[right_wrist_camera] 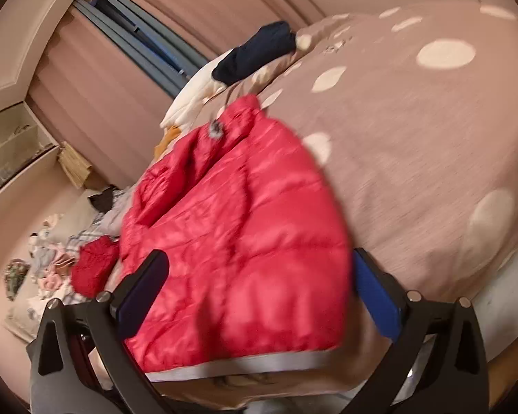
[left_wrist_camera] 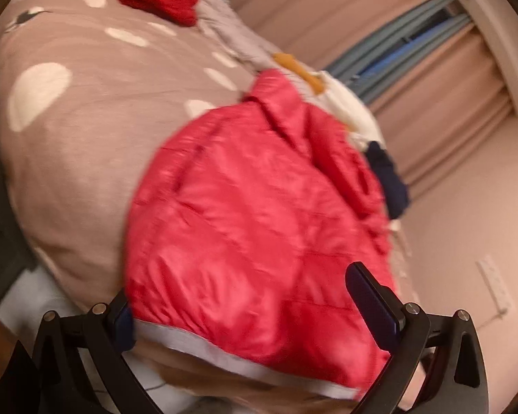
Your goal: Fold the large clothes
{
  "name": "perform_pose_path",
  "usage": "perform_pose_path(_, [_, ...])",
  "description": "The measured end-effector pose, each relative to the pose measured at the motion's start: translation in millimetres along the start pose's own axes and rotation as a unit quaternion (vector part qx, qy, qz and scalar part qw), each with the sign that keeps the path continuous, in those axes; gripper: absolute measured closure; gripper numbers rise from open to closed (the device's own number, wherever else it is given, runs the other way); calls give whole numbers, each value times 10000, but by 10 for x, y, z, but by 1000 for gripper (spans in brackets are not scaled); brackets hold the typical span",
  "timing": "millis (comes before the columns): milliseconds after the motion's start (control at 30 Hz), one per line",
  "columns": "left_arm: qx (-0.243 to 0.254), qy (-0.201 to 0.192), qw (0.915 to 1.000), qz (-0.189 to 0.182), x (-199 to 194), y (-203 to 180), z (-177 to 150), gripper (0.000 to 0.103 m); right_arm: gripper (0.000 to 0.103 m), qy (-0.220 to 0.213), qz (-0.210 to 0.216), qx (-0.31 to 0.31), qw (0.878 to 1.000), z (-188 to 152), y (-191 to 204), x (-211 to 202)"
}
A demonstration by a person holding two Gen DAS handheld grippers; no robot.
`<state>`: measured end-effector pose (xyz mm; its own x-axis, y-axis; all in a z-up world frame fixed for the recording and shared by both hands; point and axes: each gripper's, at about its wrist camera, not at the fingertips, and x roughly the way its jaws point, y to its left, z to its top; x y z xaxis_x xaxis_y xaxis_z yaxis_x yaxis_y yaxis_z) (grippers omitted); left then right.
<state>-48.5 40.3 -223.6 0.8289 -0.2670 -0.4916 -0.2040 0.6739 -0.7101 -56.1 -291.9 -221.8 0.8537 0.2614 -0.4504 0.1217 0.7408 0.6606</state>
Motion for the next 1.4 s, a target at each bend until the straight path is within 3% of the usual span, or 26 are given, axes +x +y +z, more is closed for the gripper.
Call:
perform_pose_path(100, [-95, 258, 9985, -470, 109, -34, -6, 1, 0, 264, 389, 328, 9984, -66, 60, 84])
perform_pose_path(200, [-287, 280, 9971, -646, 184, -26, 42, 1, 0, 617, 1034, 845, 9891, -126, 114, 233])
perform_pose_path(267, [-324, 315, 9964, -724, 223, -14, 123, 1, 0, 738, 1141, 933, 9863, -136, 189, 356])
perform_pose_path(333, [-311, 272, 9966, -717, 233, 18, 183, 3, 0, 618, 1000, 770, 9901, -132, 266, 398])
perform_pose_path(400, [-280, 183, 9976, -613, 257, 87, 207, 13, 0, 546, 909, 712, 9918, -147, 275, 400])
perform_pose_path(467, [-204, 105, 9988, -437, 268, 126, 201, 33, 3, 442, 783, 687, 9936, -158, 293, 393])
perform_pose_path(600, [-72, -45, 9996, -252, 240, 149, 145, 45, 13, 228, 203, 246, 9992, -206, 414, 401])
perform_pose_path(700, [160, -127, 9998, 19, 245, 119, 118, 57, 39, 87, -454, -235, 9987, -246, 457, 423])
perform_pose_path(767, [385, -132, 9988, 254, 260, 97, 109, 69, 65, -11, -729, -313, 9968, -254, 435, 430])
perform_pose_path(800, [572, -122, 9975, 389, 263, 79, 107, 71, 69, -24, -807, -356, 9961, -250, 420, 440])
perform_pose_path(967, [822, -180, 9952, 502, 267, 78, 91, 75, 77, -64, -1126, -995, 9886, -265, 496, 492])
perform_pose_path(1267, [928, -249, 9935, 613, 264, 50, 71, 75, 78, -160, -1366, -1570, 9780, -307, 556, 545])
perform_pose_path(1400, [1107, -305, 9898, 849, 285, -30, 48, 75, 78, -232, -1482, -1722, 9736, -354, 614, 579])
